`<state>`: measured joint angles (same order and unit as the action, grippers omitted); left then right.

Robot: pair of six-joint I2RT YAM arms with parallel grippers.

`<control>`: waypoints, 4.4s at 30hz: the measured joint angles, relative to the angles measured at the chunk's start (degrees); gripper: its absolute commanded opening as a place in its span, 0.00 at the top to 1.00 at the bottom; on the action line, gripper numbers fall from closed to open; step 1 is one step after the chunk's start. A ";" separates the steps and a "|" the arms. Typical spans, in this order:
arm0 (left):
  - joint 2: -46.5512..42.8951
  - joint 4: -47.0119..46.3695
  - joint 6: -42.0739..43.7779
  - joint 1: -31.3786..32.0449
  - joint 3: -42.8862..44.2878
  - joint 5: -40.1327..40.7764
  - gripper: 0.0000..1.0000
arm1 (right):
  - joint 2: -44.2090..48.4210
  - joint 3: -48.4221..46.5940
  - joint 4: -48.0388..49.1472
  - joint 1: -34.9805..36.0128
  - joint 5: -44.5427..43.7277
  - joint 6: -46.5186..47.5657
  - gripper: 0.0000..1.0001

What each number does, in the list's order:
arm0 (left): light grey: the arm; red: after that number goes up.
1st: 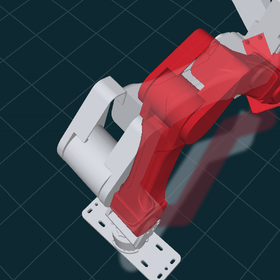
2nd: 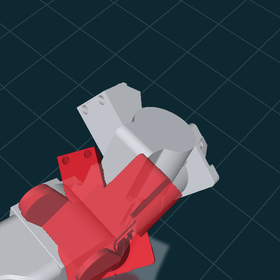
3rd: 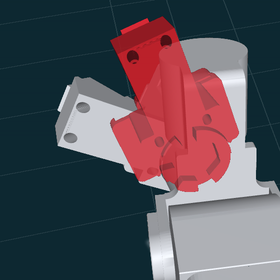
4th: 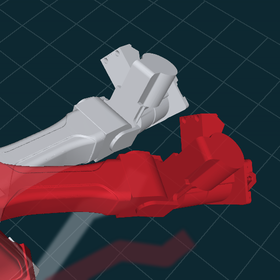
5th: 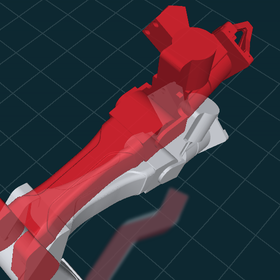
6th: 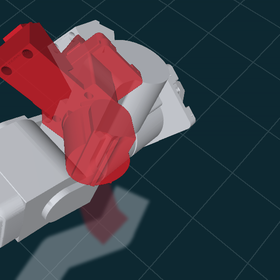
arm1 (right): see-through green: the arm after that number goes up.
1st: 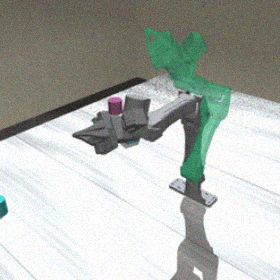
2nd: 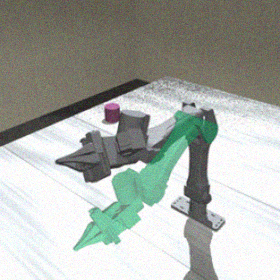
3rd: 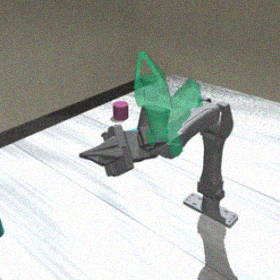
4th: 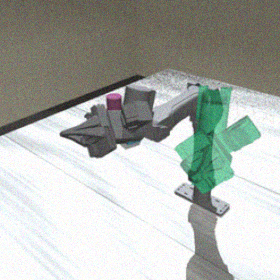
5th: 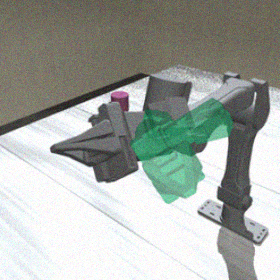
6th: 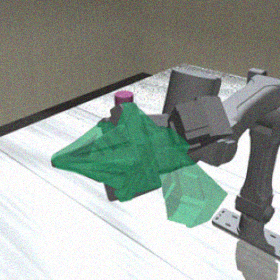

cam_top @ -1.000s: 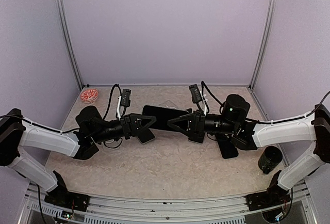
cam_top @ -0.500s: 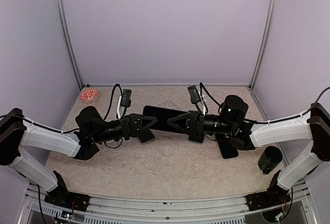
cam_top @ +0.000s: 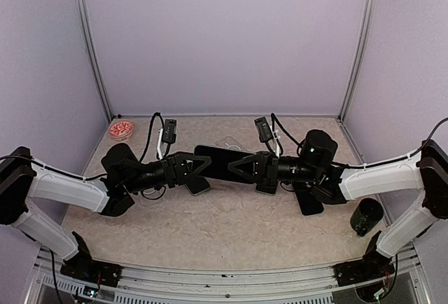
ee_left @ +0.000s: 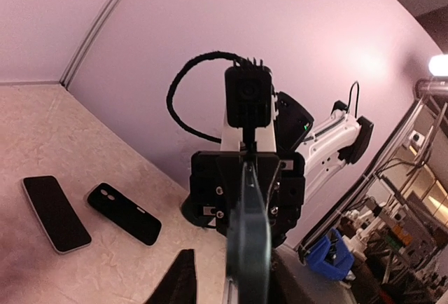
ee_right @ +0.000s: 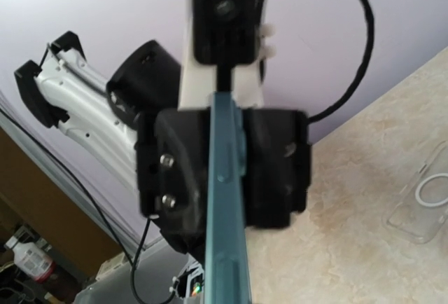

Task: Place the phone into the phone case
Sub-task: Pass from the left arm to the right, then pick up the phone case from the center of the board.

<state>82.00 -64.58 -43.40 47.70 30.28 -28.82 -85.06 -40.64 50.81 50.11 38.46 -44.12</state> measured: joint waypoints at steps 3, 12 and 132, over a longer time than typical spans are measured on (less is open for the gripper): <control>0.00 0.31 0.11 -0.76 0.00 1.33 0.40 | 0.00 0.22 -0.13 0.00 0.24 0.26 1.00; -4.00 5.01 1.09 -3.32 -2.89 6.60 0.10 | 2.62 1.44 -4.70 -0.39 -1.18 3.65 1.00; -17.07 63.67 9.99 -4.55 -1.86 56.41 1.00 | 9.29 -2.25 -31.50 -0.79 -14.38 18.88 1.00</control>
<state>64.93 -0.91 -33.41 43.16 28.42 27.59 -75.77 -42.89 19.31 49.32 24.08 -25.23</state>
